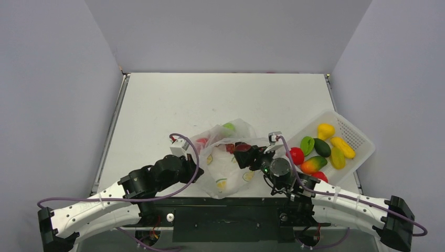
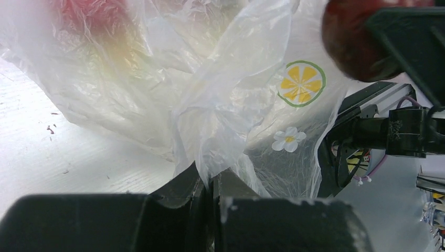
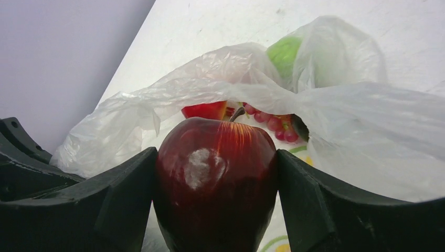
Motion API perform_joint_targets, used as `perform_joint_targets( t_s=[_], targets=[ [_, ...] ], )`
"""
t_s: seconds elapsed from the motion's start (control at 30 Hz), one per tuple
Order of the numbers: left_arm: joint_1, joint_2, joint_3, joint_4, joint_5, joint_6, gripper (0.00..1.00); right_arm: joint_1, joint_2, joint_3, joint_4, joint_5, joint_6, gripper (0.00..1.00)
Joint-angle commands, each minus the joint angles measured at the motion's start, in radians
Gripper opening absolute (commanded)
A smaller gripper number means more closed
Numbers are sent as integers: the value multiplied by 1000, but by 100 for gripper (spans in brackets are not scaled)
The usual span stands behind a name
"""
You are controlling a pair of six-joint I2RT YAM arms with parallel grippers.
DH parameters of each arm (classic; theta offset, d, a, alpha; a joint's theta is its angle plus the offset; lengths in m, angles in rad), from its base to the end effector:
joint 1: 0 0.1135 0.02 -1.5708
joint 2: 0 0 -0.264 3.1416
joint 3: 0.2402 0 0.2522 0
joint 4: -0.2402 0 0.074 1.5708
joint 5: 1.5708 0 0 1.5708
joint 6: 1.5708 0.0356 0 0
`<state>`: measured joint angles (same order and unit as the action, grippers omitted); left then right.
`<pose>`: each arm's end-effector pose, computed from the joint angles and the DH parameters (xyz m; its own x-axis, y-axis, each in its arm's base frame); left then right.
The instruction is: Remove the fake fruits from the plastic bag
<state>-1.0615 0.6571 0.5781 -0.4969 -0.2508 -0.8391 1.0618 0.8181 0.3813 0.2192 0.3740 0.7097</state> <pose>0.0813 -0.1274 0.2562 -0.7312 -0.1689 -0.6609 0.2997 0.7908 -0.5337 0.1047 0.1609 0.2338 -0.4962 0.3556 -0.7921 -0.4162 0.7032 0.5764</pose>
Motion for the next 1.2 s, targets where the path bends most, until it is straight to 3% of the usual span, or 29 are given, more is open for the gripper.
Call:
perform_joint_targets(
  t_s=[0.0,0.3,0.47,0.7,0.87,1.0,1.17],
  targets=[
    [-2,0,-5,24,-6,-7,0,-4,-162,31,-194,122,-48,0],
    [-2,4,-13,45,12,-3,0,-56,-406,119,-496,316,-131,0],
    [-2,12,-20,76,20,2,0,-64,-438,161,-529,265,-140,0],
    [-2,49,3,125,41,18,0,-62,-228,53,-173,-80,-21,0],
    [0,50,23,123,26,25,0,-27,47,148,-27,-267,1,0],
    [0,41,16,115,15,25,0,102,161,296,-23,-290,-77,0],
    [1,26,-6,107,13,15,0,167,123,399,-127,-202,-160,0]
  ],
)
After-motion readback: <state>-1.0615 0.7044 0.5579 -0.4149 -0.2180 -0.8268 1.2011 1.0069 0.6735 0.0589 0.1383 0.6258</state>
